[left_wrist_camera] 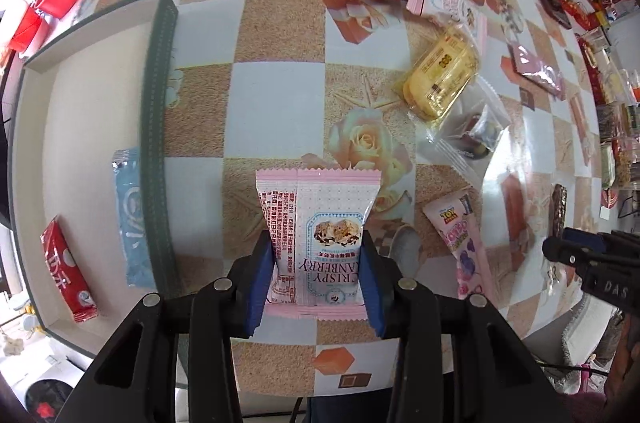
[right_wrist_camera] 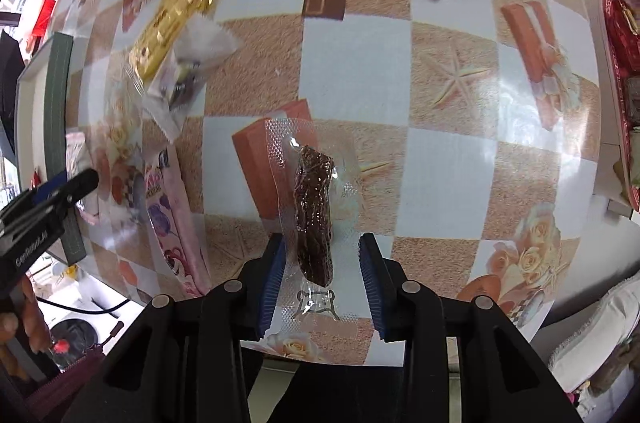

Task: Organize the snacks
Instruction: 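Carry both snacks to the white tray and release them inside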

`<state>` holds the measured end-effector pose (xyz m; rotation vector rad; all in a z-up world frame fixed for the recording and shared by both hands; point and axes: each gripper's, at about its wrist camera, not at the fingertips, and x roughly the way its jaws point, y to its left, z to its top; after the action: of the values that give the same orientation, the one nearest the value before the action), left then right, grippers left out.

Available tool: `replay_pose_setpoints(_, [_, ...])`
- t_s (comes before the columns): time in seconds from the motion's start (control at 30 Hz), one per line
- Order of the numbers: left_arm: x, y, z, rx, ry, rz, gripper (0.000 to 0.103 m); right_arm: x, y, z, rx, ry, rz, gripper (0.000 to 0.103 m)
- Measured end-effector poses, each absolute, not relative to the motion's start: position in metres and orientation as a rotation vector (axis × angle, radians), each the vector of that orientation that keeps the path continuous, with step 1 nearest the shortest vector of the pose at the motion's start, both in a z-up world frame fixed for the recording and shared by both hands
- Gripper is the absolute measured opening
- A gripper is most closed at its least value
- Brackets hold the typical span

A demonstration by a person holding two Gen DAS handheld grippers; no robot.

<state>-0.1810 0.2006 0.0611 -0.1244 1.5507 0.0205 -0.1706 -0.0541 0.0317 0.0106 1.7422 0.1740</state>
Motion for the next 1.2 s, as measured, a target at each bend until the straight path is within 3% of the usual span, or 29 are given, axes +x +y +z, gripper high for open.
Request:
replay_pose_setpoints(0.63, [-0.217, 0.3, 0.125, -0.31, 1.358, 0.237, 0.044, -0.125, 0.103, 0.097, -0.212, 1.624, 0.496, 0.039])
replay_pose_setpoints(1.2, [-0.25, 0.381, 0.1, -0.424, 1.365, 0.41, 0.044, -0.137, 0.287, 0.098, -0.362, 1.604, 0.76, 0.039])
